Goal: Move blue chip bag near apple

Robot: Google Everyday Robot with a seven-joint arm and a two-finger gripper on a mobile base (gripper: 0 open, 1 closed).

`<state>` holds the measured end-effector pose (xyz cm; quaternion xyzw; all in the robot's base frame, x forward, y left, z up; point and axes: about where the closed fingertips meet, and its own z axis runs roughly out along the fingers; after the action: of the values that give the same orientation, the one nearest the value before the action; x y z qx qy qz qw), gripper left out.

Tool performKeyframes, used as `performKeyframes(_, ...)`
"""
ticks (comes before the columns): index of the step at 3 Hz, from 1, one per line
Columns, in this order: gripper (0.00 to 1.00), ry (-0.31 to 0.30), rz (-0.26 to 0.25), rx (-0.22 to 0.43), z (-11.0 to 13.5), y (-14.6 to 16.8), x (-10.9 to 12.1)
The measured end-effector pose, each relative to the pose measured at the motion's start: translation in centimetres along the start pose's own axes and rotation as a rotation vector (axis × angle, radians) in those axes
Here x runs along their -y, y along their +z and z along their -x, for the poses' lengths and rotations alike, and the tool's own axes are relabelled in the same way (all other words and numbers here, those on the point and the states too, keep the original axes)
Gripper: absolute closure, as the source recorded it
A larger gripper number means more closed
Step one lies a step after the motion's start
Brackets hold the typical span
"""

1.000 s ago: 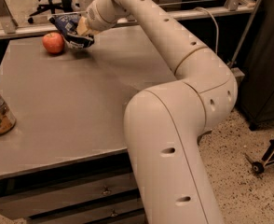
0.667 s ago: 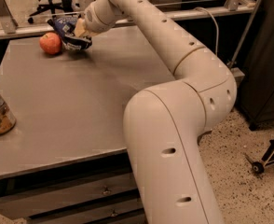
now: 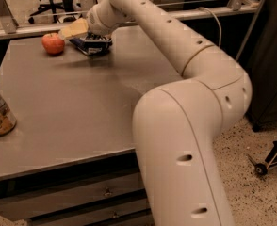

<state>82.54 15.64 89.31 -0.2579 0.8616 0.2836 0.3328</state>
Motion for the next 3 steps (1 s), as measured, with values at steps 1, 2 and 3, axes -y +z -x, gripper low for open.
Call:
performKeyframes(1,0.0,-0.036,-0.057,0.067,-0.1,-4.3,0.8)
performKeyframes(2,0.0,-0.075,-0.057,0.197,-0.1,-8.8,1.5)
performKeyframes(3,0.0,-0.153,-0.086,0.307,-1.1,-14.0,2.3)
